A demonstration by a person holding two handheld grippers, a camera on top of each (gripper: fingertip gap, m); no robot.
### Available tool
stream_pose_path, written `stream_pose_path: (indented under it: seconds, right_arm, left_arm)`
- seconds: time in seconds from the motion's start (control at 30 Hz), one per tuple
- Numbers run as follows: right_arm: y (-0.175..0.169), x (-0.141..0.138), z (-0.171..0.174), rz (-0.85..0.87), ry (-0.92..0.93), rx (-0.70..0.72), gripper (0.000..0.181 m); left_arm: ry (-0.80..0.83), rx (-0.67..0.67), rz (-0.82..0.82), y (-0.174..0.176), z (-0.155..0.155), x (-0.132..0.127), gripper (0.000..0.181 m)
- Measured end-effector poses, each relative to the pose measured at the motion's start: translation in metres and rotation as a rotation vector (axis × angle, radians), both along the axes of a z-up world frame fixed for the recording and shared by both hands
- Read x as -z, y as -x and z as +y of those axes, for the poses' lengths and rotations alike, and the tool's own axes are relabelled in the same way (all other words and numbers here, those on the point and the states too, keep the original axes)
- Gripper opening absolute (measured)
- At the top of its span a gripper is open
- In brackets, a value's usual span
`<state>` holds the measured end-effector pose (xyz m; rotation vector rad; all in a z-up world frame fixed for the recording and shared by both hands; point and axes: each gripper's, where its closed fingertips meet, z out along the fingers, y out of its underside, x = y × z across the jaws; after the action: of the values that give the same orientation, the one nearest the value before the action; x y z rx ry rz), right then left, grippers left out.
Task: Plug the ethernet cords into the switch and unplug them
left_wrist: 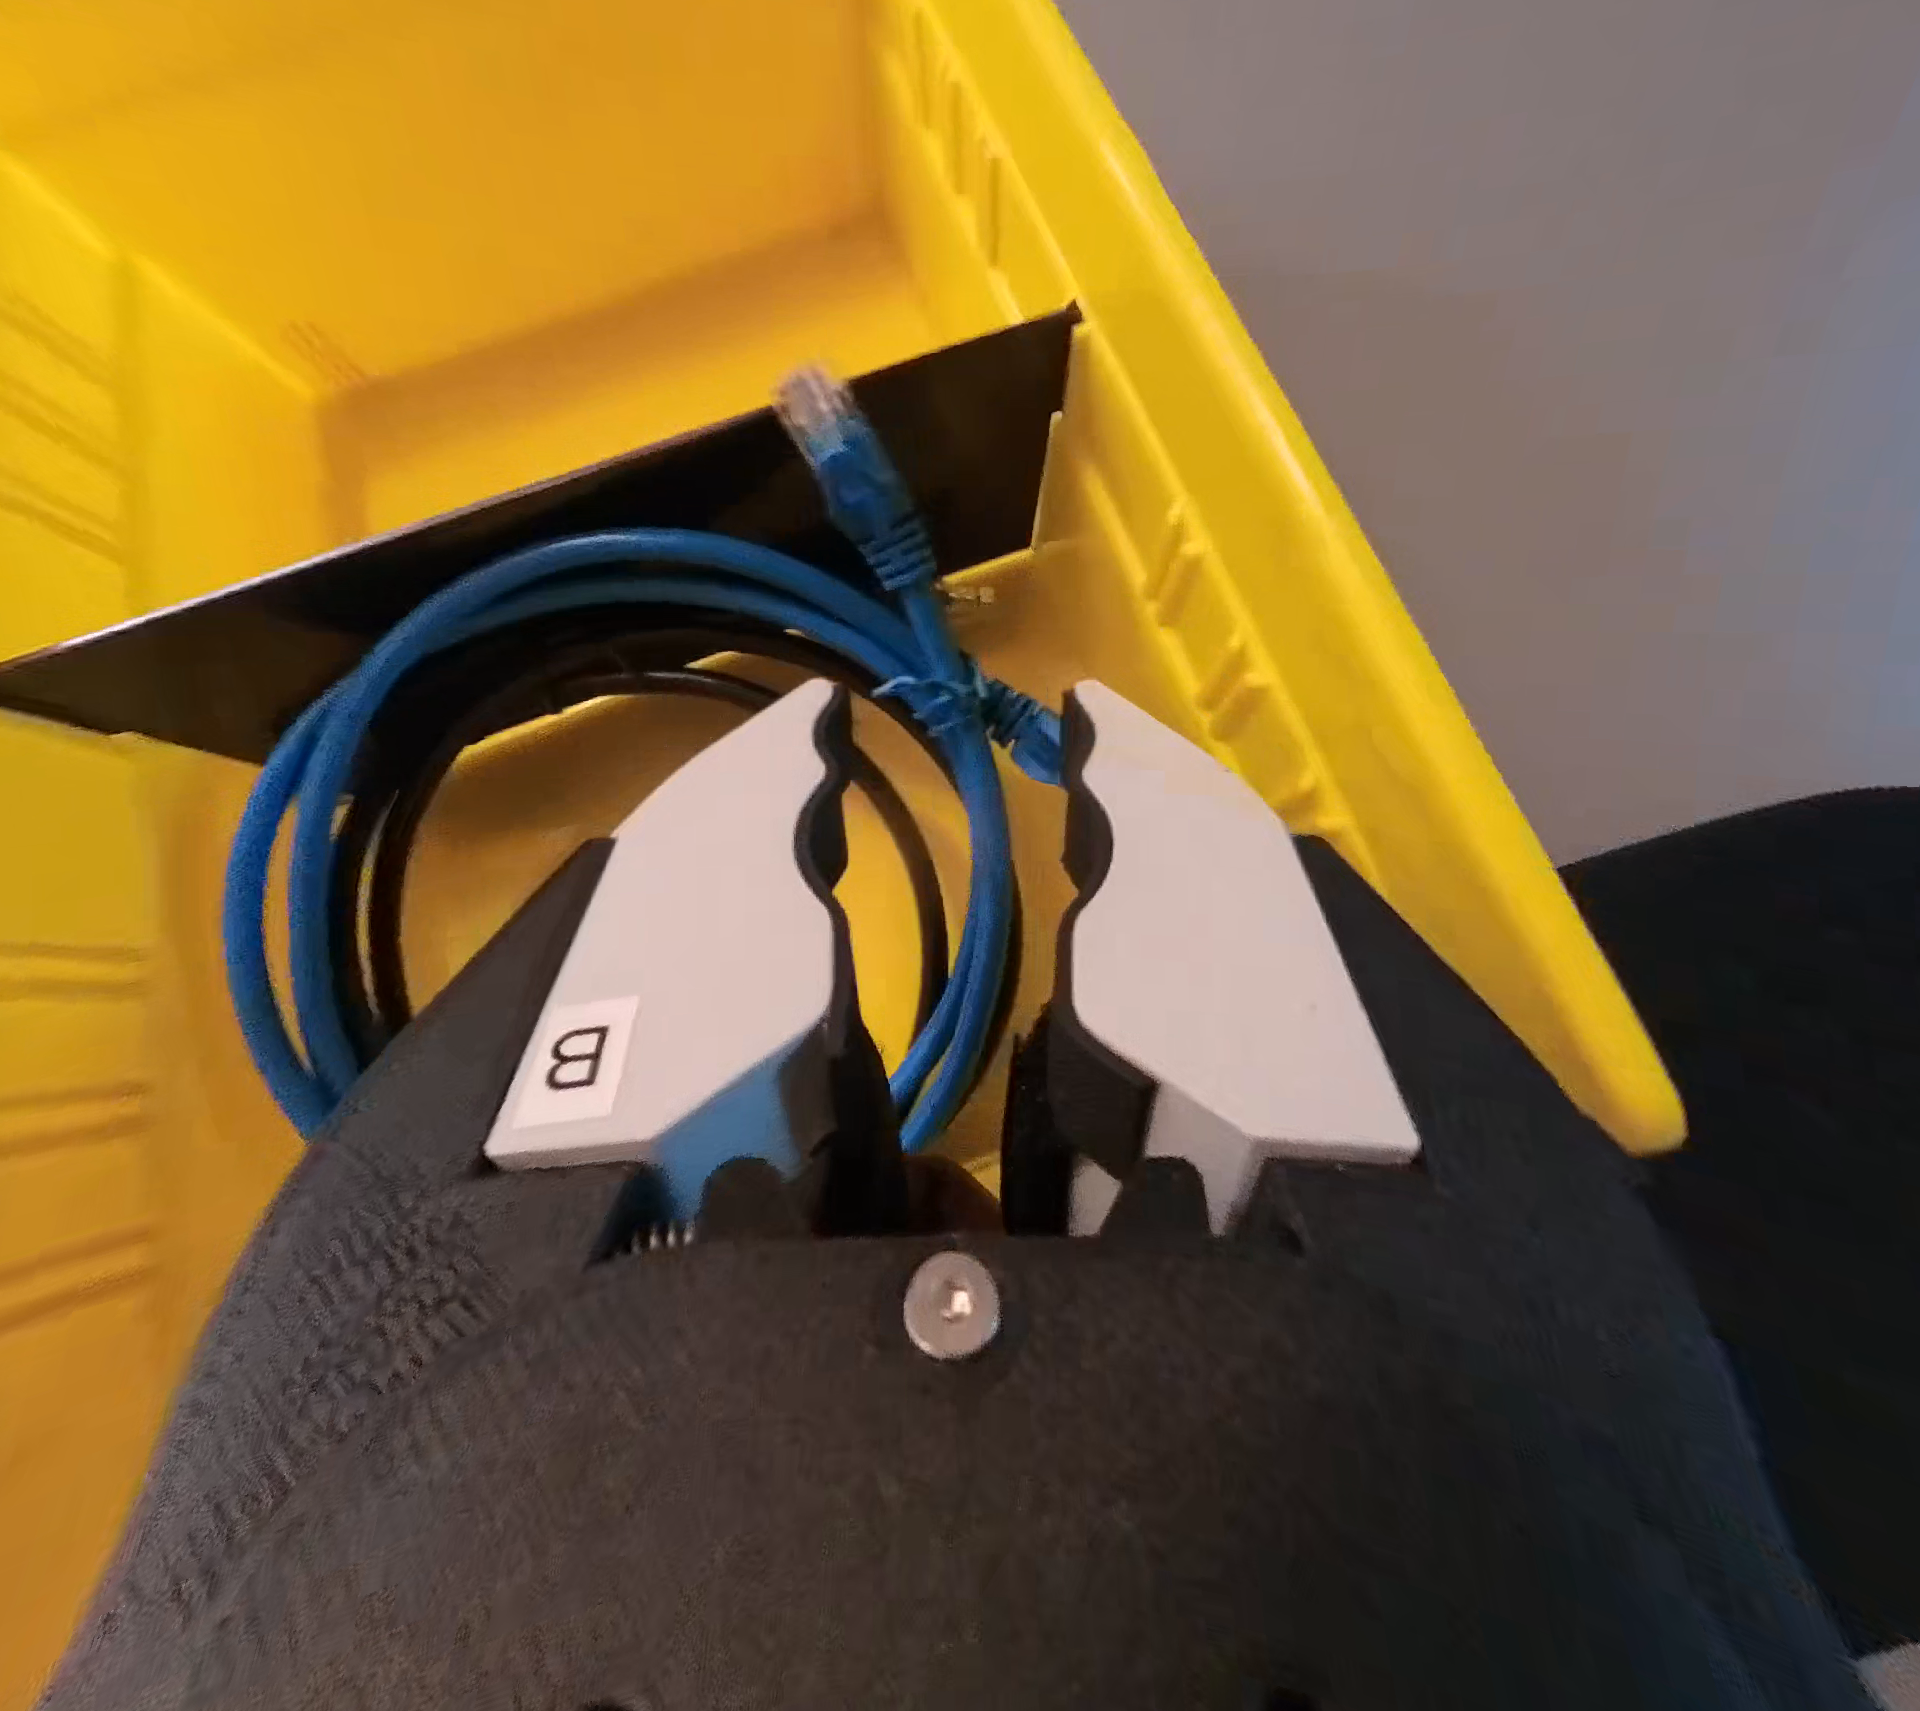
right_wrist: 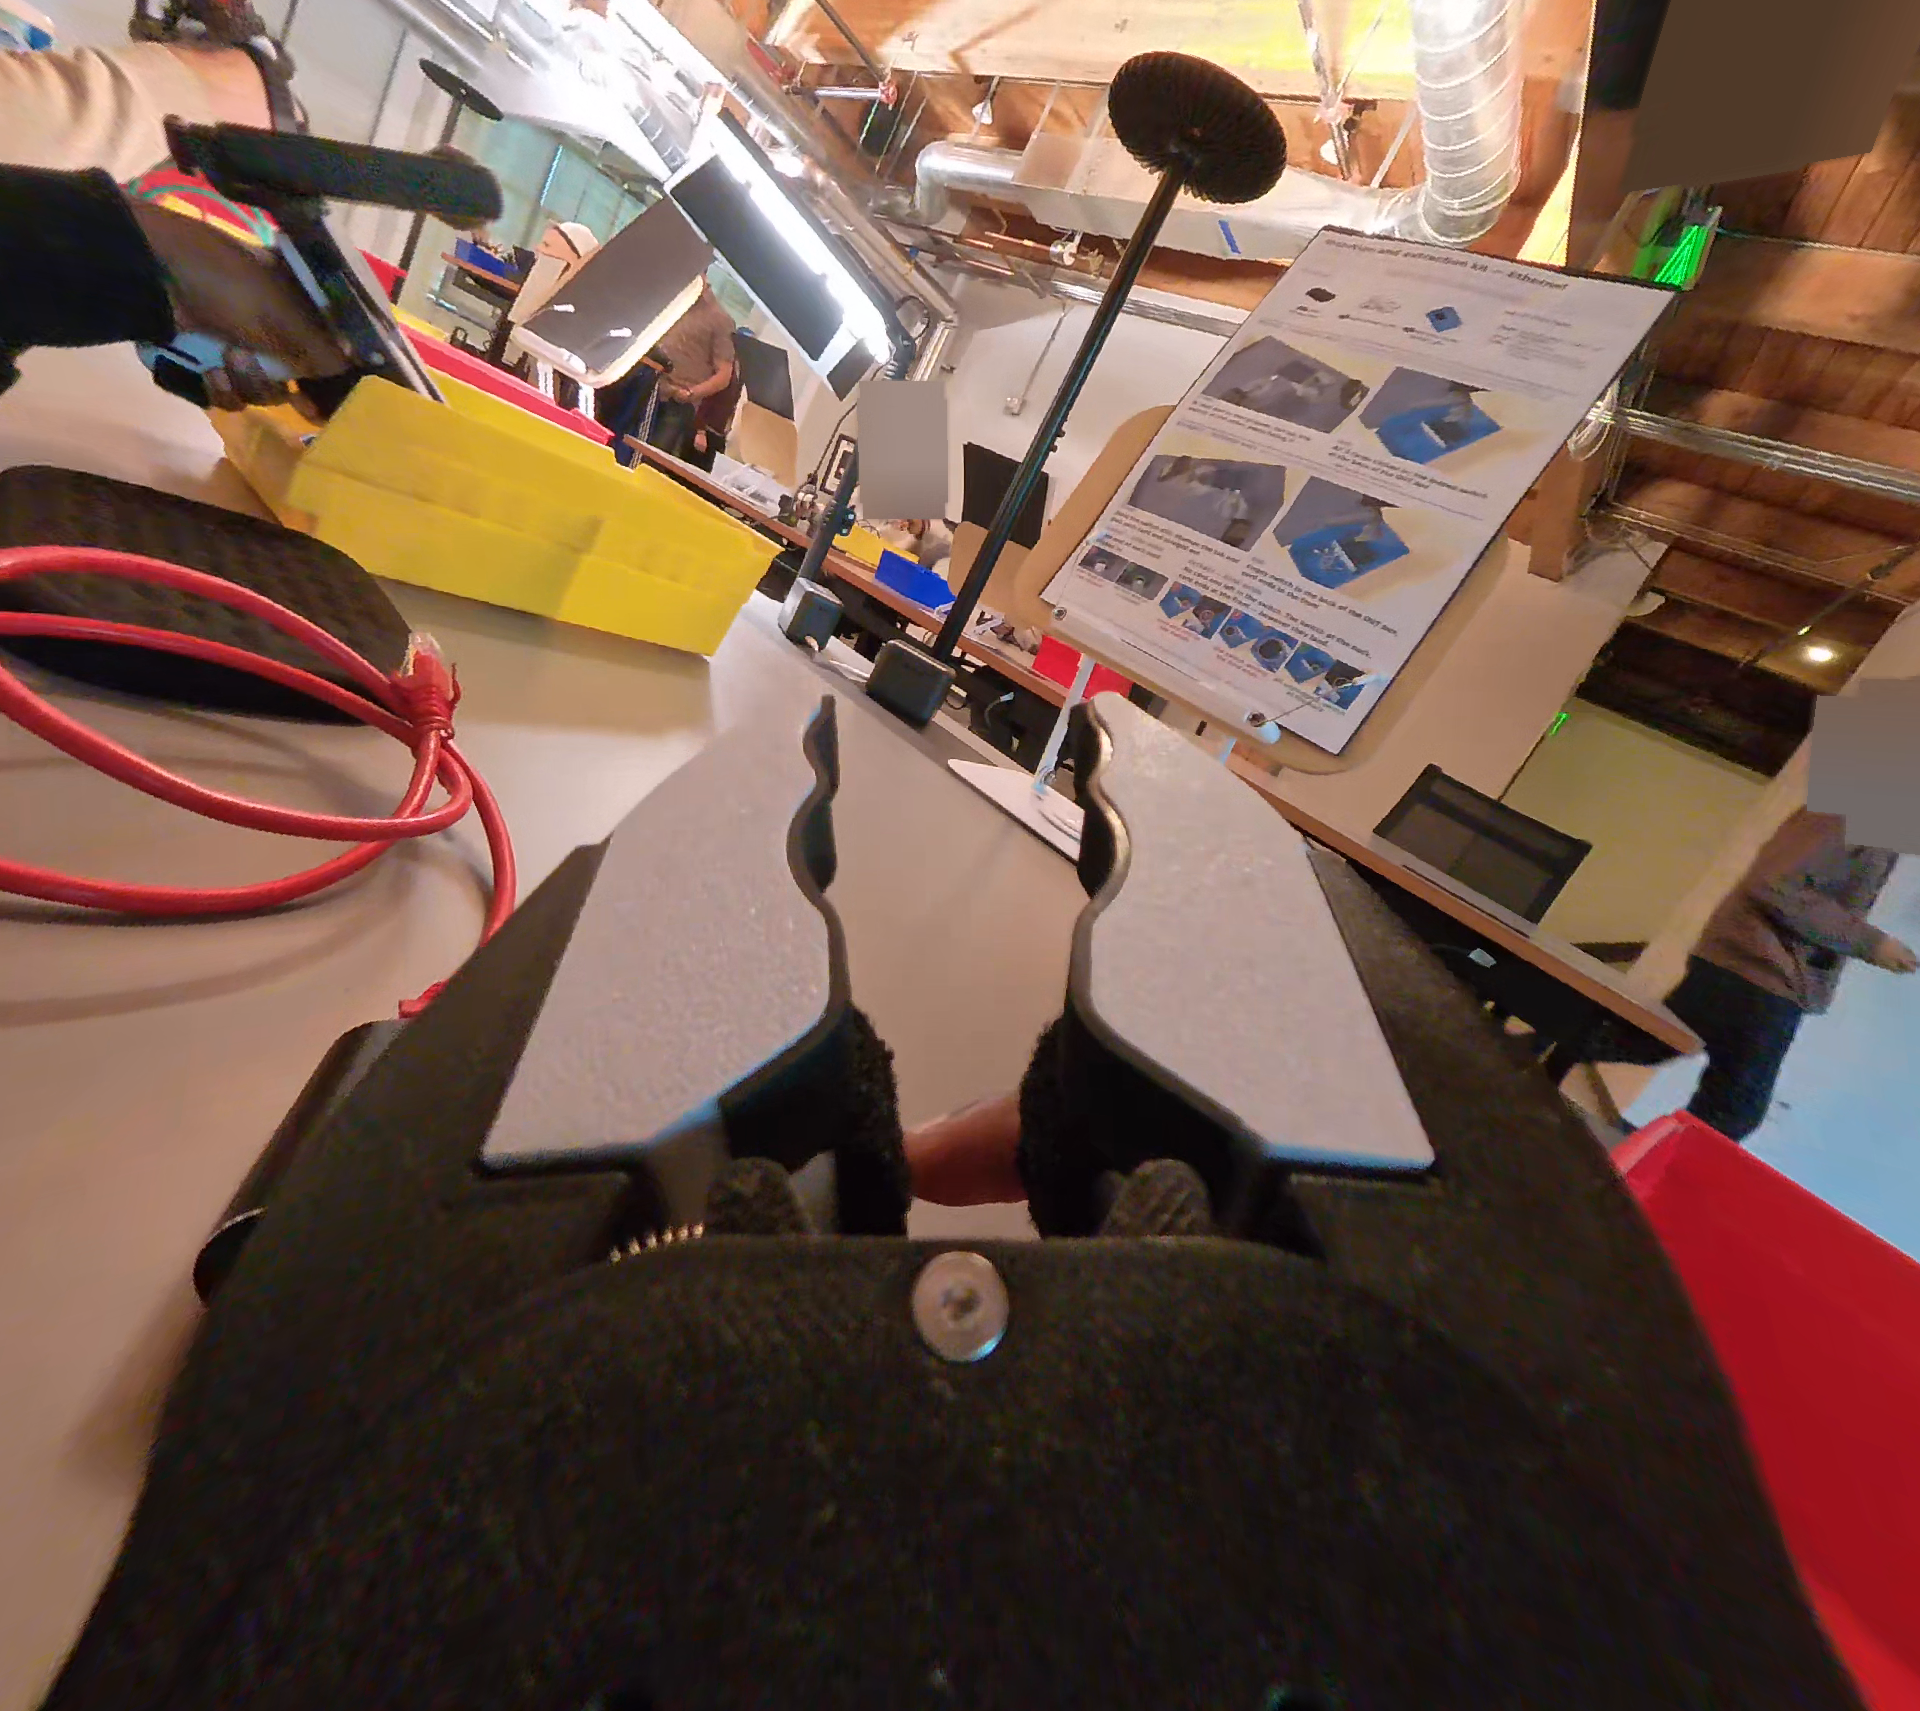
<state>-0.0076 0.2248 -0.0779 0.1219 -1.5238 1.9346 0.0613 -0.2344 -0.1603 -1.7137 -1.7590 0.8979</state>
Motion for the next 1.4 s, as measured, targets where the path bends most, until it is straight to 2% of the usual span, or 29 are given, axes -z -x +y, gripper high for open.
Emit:
stream_pose_path:
  seconds: [0.17, 0.27, 0.33, 0.47, 0.63, 0.87, 1.0, 1.13, 1.27, 1.4]
  right_arm:
    - [-0.001, 0.001, -0.001, 0.013, -0.01, 0.004, 0.042]
    - [-0.001, 0.002, -0.002, 0.022, -0.018, 0.008, 0.041]
    - [-0.002, 0.003, -0.003, 0.03, -0.028, 0.012, 0.041]
    - [-0.003, 0.004, -0.004, 0.043, -0.036, 0.016, 0.041]
    - [-0.003, 0.005, -0.004, 0.049, -0.041, 0.017, 0.04]
    - [-0.004, 0.007, -0.006, 0.067, -0.059, 0.023, 0.04]
    - [-0.005, 0.008, -0.007, 0.076, -0.069, 0.023, 0.04]
    - [-0.006, 0.009, -0.009, 0.088, -0.084, 0.024, 0.04]
    - [-0.009, 0.011, -0.012, 0.111, -0.109, 0.022, 0.04]
    - [-0.021, 0.01, -0.024, 0.13, -0.147, -0.02, 0.04]
  left_arm:
    - [0.046, 0.009, -0.097, 0.002, 0.001, 0.018, 0.034]
    - [0.098, 0.01, -0.057, 0.001, -0.001, 0.011, 0.008]
    - [0.14, 0.005, -0.02, -0.003, -0.002, 0.003, 0.008]
    - [0.254, -0.052, 0.104, -0.013, -0.007, -0.028, 0.006]
    - [0.476, -0.101, 0.295, -0.028, -0.007, -0.079, 0.004]
    - [0.728, -0.149, 0.572, -0.046, 0.018, -0.14, 0.005]
    - [0.926, -0.113, 0.699, -0.052, 0.049, -0.171, 0.004]
    - [1.108, 0.02, 0.766, -0.045, 0.098, -0.185, 0.004]
    - [1.342, 0.238, 0.751, -0.028, 0.159, -0.176, 0.004]
    - [1.523, 0.472, 0.692, -0.011, 0.216, -0.144, 0.004]
